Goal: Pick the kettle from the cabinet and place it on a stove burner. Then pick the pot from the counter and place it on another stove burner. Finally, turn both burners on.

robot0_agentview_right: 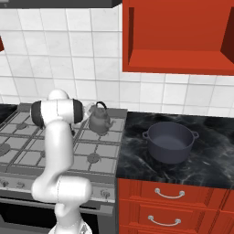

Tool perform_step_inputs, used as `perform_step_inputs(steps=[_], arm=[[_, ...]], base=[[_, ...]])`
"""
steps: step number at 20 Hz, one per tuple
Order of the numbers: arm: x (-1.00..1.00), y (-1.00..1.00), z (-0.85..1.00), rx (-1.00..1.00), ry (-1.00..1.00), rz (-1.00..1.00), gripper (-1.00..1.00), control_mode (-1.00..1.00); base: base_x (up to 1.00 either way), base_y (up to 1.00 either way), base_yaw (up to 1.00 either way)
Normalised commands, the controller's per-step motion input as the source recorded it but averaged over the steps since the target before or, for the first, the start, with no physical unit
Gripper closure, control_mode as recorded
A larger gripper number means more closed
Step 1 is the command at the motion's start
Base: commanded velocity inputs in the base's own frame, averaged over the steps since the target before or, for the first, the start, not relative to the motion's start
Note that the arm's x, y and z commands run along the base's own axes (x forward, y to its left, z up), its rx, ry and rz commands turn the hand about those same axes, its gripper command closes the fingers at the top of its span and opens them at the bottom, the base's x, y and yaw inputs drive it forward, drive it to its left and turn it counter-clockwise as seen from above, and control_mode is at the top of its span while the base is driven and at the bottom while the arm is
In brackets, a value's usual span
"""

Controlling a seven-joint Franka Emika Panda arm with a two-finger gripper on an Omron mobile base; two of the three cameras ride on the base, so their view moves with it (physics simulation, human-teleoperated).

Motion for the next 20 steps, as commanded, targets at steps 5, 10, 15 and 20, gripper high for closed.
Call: perform_step_inputs(steps=[5,10,15,20], arm=[[0.12,-0.17,-0.39,0.00,-0.14,0.00,1.00,-1.00],[0.17,-0.16,-0.35,0.00,-0.12,0.00,1.00,-1.00],[0.20,-0.07,-0.32,0.00,-0.10,0.00,1.00,-1.00],[0.20,0.00,-0.28,0.00,-0.08,0.06,1.00,-1.00]], base=[[0.00,0.00,0.00],[0.00,0.00,0.00],[0.00,0.00,0.00],[0.00,0.00,0.00]])
